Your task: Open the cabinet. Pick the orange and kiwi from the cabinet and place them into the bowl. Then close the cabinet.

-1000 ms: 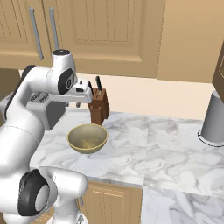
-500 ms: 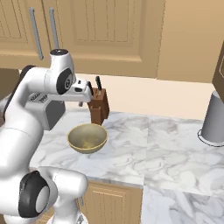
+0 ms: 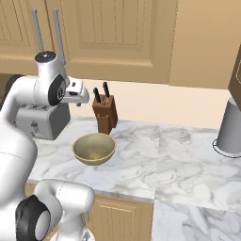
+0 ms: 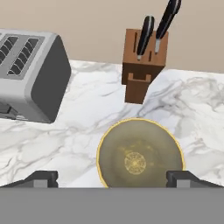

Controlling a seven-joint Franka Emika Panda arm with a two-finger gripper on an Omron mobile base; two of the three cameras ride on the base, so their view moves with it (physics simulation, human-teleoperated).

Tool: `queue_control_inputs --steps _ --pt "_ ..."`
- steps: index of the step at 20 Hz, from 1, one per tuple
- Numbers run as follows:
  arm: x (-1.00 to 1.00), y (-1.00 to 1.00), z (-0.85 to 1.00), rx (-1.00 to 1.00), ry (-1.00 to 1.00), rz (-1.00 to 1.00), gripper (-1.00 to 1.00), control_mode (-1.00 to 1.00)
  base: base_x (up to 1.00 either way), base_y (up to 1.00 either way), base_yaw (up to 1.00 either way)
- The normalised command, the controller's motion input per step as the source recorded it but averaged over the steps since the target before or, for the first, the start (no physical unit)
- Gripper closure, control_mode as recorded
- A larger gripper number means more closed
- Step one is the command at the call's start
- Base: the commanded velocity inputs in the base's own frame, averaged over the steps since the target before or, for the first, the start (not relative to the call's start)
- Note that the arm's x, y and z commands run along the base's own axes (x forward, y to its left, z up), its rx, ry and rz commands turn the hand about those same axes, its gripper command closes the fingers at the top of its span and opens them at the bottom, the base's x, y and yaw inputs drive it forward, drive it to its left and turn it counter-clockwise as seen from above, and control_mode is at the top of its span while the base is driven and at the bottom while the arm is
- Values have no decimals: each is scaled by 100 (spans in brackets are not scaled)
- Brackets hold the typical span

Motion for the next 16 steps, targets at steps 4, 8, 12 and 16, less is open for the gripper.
queue_control_inputs --steps 4,8,12,16 --pt "0 24 29 0 -20 0 -100 -100 0 0 0" --pt "0 18 44 0 -14 0 -100 -100 0 0 0" --pt "0 11 49 0 -9 0 -100 -100 0 0 0" --pt "0 4 54 1 -8 0 -100 -100 0 0 0"
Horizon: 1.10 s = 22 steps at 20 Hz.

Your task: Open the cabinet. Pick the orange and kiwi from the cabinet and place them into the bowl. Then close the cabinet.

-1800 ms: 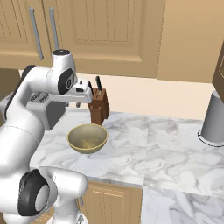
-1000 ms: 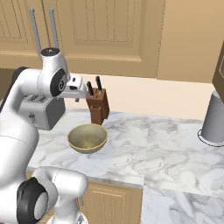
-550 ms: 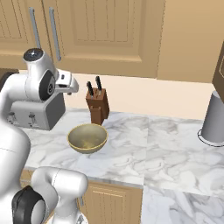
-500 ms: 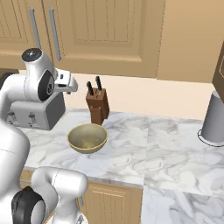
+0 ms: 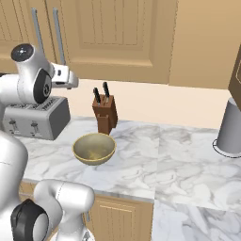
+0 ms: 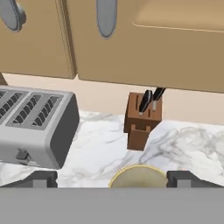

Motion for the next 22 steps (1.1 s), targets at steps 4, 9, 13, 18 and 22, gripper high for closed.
queue_control_inputs --steps 4,9,13,18,22 --pt "0 5 48 3 -11 0 -100 -100 0 0 0" --pt "0 1 43 4 -18 0 -100 -100 0 0 0" --pt "0 0 36 4 -19 0 -100 -100 0 0 0" --pt "0 1 27 3 -15 -1 -100 -100 0 0 0" --pt "1 5 25 2 -5 -1 -100 -100 0 0 0"
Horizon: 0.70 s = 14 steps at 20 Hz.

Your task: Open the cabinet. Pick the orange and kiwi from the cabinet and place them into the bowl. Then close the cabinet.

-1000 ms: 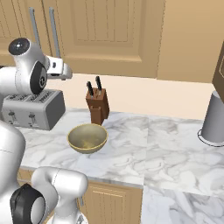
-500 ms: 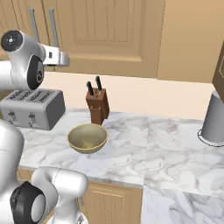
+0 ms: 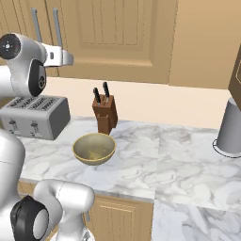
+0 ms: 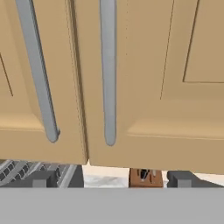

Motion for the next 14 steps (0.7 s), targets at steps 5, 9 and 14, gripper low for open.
queue_control_inputs --steps 5,9,14 --pt "1 11 16 0 -2 -1 -100 -100 0 0 0" --pt "2 2 6 0 -6 0 -100 -100 0 0 0" --pt "24 0 0 0 -4 0 -100 -100 0 0 0"
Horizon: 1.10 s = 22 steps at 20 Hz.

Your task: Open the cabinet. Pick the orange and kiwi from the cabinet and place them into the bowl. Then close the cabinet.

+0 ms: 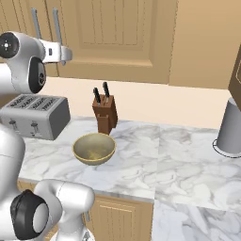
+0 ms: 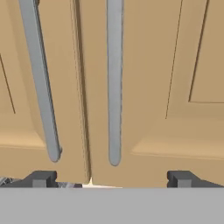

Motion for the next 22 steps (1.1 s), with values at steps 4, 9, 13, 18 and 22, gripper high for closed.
queue_control_inputs --steps 4,9,13,18,22 --pt "41 0 0 0 -1 0 -100 -100 0 0 0" --pt "44 0 0 1 0 0 -100 -100 0 0 0" --pt "43 0 0 0 0 -1 -100 -100 0 0 0" --pt "48 0 0 0 3 -5 -100 -100 0 0 0" --pt "35 0 -1 0 2 -4 -100 -100 0 0 0"
